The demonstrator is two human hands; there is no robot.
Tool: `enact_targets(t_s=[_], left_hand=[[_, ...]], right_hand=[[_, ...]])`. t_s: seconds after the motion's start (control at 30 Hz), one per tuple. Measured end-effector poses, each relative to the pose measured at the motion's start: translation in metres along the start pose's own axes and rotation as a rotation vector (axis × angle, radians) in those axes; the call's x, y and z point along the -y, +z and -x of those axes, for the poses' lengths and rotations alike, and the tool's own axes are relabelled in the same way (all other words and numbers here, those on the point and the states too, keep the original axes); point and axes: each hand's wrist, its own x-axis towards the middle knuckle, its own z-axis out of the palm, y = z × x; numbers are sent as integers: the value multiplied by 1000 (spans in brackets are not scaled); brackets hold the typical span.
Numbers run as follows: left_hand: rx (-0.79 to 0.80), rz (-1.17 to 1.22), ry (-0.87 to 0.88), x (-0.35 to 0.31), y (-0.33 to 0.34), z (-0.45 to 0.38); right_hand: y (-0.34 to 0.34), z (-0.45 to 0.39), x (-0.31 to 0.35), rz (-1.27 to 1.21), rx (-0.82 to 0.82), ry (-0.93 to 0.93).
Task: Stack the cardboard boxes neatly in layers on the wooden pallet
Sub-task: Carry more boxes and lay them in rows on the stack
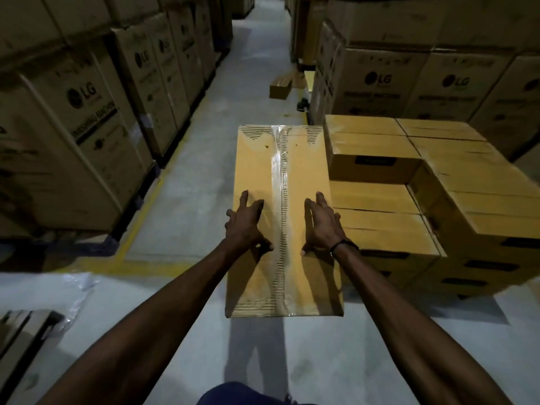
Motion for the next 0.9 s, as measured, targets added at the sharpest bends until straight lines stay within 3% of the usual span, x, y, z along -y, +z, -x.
enact_targets(t_s=[0.3, 0.5, 0.9], left_hand=[[8, 16, 47, 10, -29, -161], [80, -12, 191, 26, -40, -289], [264, -132, 548, -32, -36, -455]], right_hand=[[-16, -158, 13, 61, -52, 22], [-12, -258, 16, 28, -92, 140], [-37, -336, 0, -61, -185, 508]])
